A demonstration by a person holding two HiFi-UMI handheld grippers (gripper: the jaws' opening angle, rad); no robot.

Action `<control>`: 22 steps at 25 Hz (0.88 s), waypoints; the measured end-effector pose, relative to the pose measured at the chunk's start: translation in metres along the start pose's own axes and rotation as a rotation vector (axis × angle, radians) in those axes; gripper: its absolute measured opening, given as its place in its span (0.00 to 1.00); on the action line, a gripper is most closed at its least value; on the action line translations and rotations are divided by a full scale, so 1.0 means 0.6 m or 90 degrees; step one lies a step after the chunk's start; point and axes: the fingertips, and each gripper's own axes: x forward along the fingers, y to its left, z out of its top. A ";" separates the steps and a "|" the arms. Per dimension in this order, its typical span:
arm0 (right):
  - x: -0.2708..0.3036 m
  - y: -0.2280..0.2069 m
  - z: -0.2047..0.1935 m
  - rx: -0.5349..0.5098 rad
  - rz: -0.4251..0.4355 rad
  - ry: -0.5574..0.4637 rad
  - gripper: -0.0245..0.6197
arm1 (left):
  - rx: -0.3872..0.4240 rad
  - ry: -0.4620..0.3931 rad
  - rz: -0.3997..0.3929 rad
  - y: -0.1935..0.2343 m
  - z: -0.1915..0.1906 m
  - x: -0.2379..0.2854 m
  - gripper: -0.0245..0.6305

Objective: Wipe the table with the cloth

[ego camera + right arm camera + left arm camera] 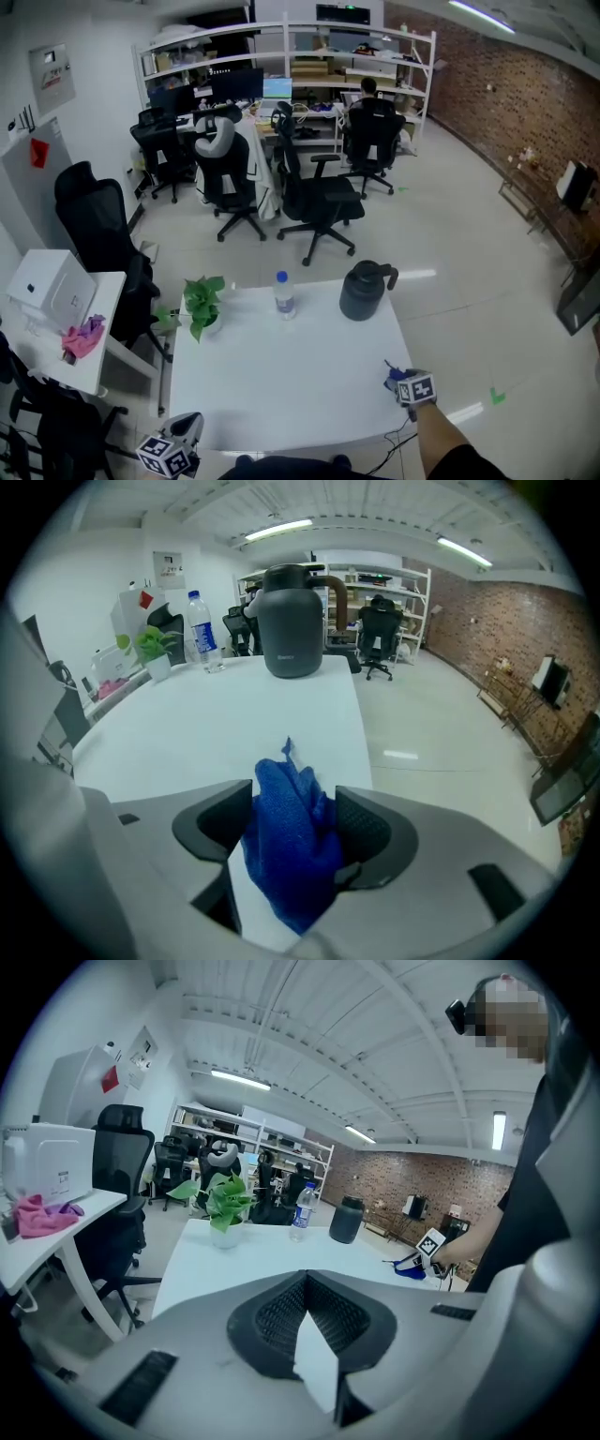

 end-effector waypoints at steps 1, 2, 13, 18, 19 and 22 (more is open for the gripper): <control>-0.006 0.003 0.006 0.004 0.006 -0.006 0.51 | 0.001 -0.003 0.002 0.003 0.001 -0.002 0.03; -0.014 0.004 0.016 0.008 0.009 -0.019 0.51 | 0.001 -0.008 0.002 0.006 0.004 -0.003 0.03; -0.255 0.175 0.246 0.033 0.271 -0.378 0.01 | 0.015 -0.091 0.013 0.048 0.064 -0.008 0.03; -0.289 0.273 0.257 0.077 0.417 -0.457 0.04 | 0.015 -0.119 0.012 0.054 0.089 -0.005 0.03; -0.284 0.287 0.255 0.087 0.432 -0.460 0.04 | 0.015 -0.121 0.010 0.053 0.090 -0.003 0.03; -0.265 0.322 0.250 0.084 0.449 -0.444 0.04 | 0.014 -0.118 0.003 0.047 0.085 0.003 0.03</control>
